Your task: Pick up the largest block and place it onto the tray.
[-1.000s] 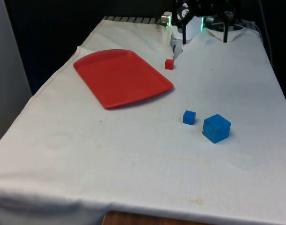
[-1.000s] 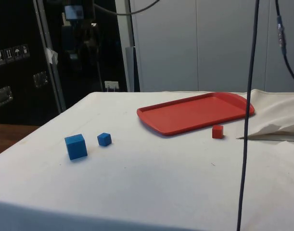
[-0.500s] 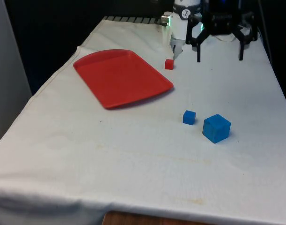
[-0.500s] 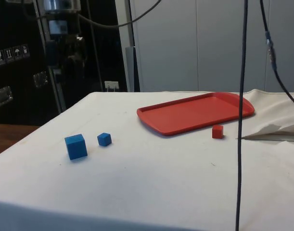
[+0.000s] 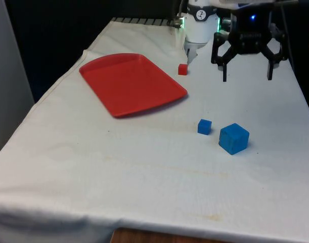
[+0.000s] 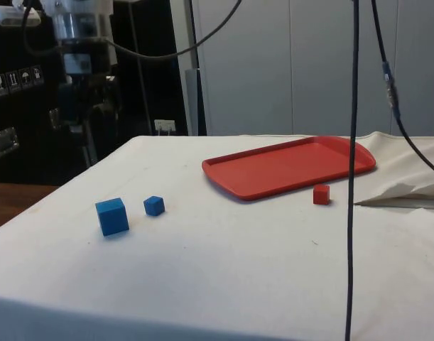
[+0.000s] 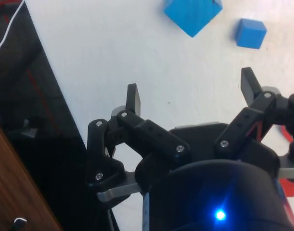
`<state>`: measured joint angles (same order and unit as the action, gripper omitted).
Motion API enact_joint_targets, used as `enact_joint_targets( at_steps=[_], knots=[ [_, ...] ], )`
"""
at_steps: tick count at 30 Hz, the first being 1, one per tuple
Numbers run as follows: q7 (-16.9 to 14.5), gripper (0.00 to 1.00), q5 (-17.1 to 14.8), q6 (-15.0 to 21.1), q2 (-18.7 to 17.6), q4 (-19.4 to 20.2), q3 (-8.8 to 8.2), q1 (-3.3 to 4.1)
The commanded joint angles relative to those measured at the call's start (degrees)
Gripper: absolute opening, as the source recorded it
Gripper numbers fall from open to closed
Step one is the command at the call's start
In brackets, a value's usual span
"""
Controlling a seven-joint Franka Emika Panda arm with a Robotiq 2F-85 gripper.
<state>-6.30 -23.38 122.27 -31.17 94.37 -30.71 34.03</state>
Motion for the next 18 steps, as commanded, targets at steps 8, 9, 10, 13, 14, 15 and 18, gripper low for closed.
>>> enact_joint_targets(
  at_steps=[8,9,10,13,14,15,18],
  knots=[
    [0.69,1.0,-1.66,2.29,-2.98,-1.2,0.92,-0.17],
    [0.86,1.0,-1.78,2.41,-3.32,-1.38,0.97,-0.11],
    [0.97,1.0,-1.83,2.52,-3.67,-1.6,1.03,-0.11],
    [1.6,1.0,-2.12,3.32,-5.1,-2.12,1.43,-0.06],
    [1.72,1.0,-2.18,3.61,-5.44,-2.12,1.49,0.0],
    [1.55,1.0,-1.72,2.92,-4.98,-2.06,1.32,0.0],
    [2.18,1.0,-2.01,4.58,-6.25,-1.95,1.72,0.06]
  ],
)
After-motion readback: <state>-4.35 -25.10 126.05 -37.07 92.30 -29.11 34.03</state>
